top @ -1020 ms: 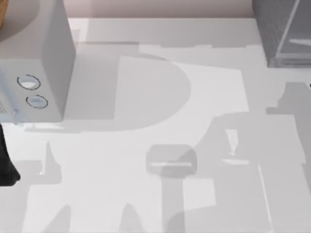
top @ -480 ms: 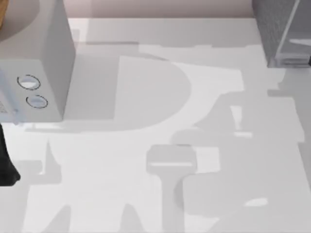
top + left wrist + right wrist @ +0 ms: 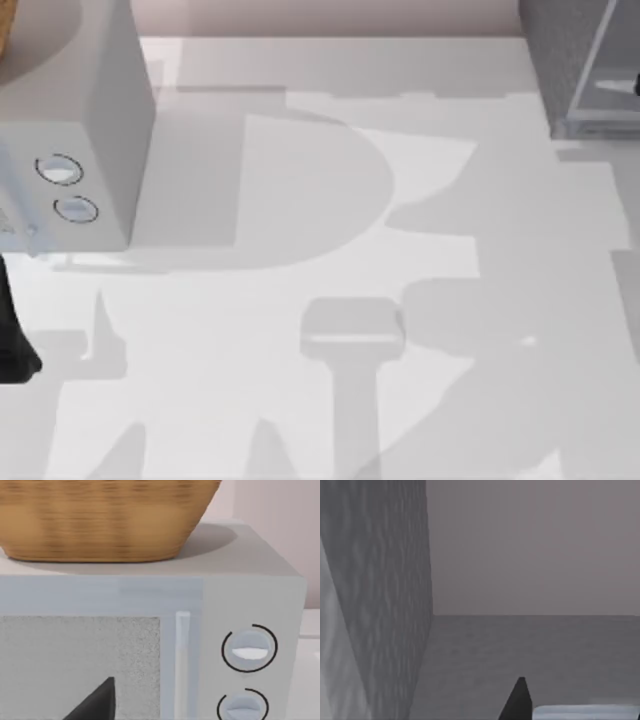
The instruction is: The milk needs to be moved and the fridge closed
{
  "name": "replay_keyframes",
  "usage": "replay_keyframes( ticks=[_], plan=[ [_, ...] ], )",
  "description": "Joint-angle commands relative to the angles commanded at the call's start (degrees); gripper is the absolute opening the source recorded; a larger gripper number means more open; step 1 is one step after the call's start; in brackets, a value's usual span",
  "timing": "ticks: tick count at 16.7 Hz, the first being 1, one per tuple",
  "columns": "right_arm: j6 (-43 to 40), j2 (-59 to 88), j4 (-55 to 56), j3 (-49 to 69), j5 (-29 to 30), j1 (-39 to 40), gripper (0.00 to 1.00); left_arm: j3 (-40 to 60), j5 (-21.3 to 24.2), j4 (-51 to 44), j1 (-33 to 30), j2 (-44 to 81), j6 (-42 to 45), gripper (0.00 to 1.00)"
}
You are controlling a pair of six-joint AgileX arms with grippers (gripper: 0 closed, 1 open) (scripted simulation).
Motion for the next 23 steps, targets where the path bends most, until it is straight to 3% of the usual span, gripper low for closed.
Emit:
replay_keyframes(
  ticks=[11,23],
  plan=[
    [-0.6,17.9,-6.2,21.4,-4.6,-5.1,0.00,0.0,0.0,0.0,0.0,0.0,0.0,1.00],
    [-0.5,18.7,-6.8,22.2,-4.8,-5.5,0.00,0.0,0.0,0.0,0.0,0.0,0.0,1.00]
  ],
)
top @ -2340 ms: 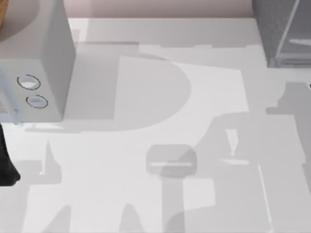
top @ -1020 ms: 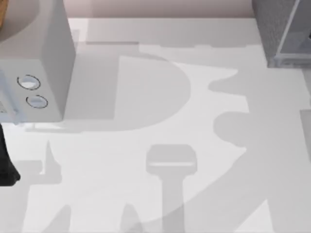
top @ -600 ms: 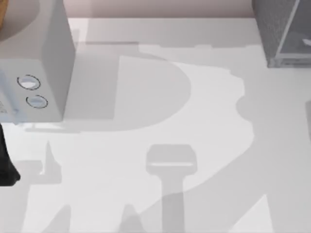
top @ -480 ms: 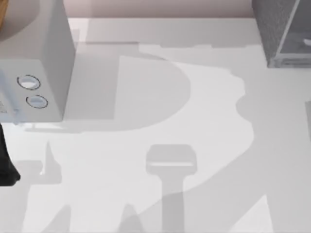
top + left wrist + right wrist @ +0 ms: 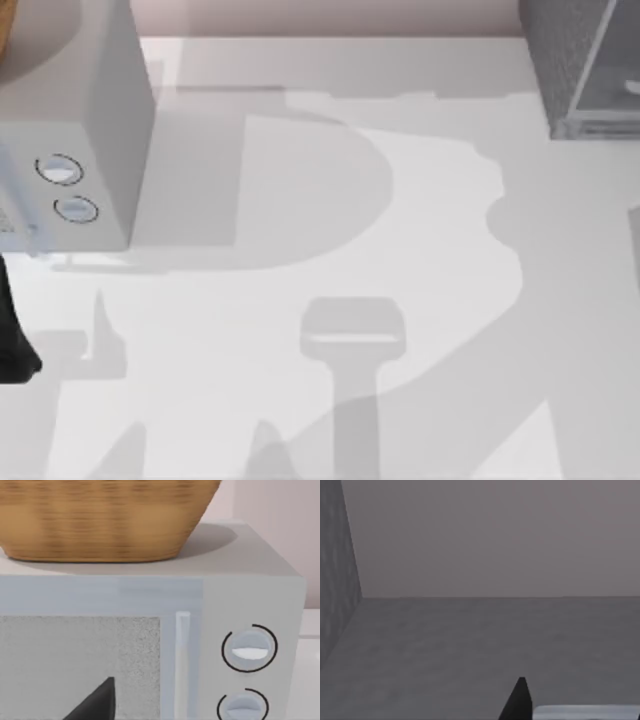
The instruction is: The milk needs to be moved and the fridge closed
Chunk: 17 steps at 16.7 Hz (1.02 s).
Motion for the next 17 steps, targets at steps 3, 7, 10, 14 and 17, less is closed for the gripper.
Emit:
replay_keyframes(
  ticks=[3,7,10,14,17],
  plan=[
    [0.0,0.0,0.0,0.0,0.0,0.0,0.15,0.0,0.0,0.0,0.0,0.0,0.0,1.00],
    [0.0,0.0,0.0,0.0,0.0,0.0,0.45,0.0,0.0,0.0,0.0,0.0,0.0,1.00],
    [0.0,0.0,0.0,0.0,0.0,0.0,0.68,0.0,0.0,0.0,0.0,0.0,0.0,1.00],
    [0.0,0.0,0.0,0.0,0.0,0.0,0.98,0.0,0.0,0.0,0.0,0.0,0.0,1.00],
    [0.0,0.0,0.0,0.0,0.0,0.0,1.00,0.0,0.0,0.0,0.0,0.0,0.0,1.00]
  ],
)
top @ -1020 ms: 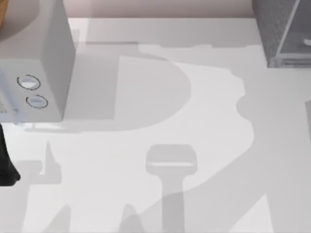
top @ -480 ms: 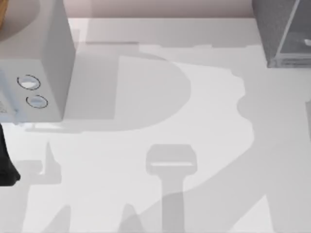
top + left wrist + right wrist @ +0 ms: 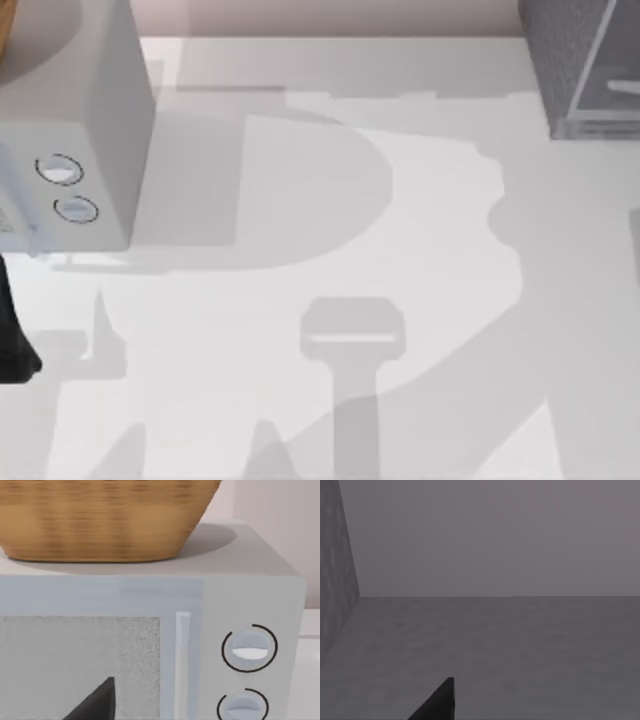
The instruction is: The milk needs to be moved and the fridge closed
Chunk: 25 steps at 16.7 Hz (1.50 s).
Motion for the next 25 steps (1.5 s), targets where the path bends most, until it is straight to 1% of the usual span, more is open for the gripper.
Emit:
replay_keyframes(
  ticks=[8,11,14,17,20,25],
  plan=[
    [-0.1,-0.3,-0.4,-0.5,0.1,0.1,1.00,0.0,0.0,0.0,0.0,0.0,0.0,1.00],
    [-0.8,-2.9,-4.0,-4.2,0.8,0.0,1.00,0.0,0.0,0.0,0.0,0.0,0.0,1.00],
    [-0.9,-8.0,-10.2,-10.9,1.5,0.6,1.00,0.0,0.0,0.0,0.0,0.0,0.0,1.00],
    [-0.5,-16.2,-17.2,-18.9,2.0,1.6,1.00,0.0,0.0,0.0,0.0,0.0,0.0,1.00],
    [0.0,-27.4,-24.4,-28.0,2.5,2.8,1.00,0.0,0.0,0.0,0.0,0.0,0.0,1.00],
    [0.8,-52.7,-35.2,-43.4,3.9,4.9,1.00,0.0,0.0,0.0,0.0,0.0,0.0,1.00]
  ],
)
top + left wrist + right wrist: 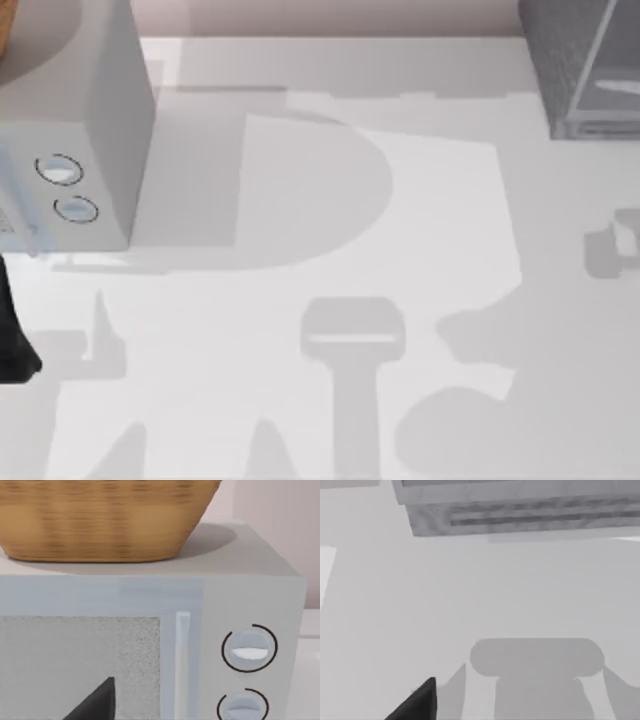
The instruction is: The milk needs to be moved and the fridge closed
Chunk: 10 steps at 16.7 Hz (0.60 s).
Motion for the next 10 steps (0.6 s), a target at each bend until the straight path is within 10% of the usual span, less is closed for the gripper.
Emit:
replay_keyframes(
  ticks=[10],
  plan=[
    [-0.1,-56.6,-13.9,-23.3,3.3,4.0,1.00,0.0,0.0,0.0,0.0,0.0,0.0,1.00]
  ],
)
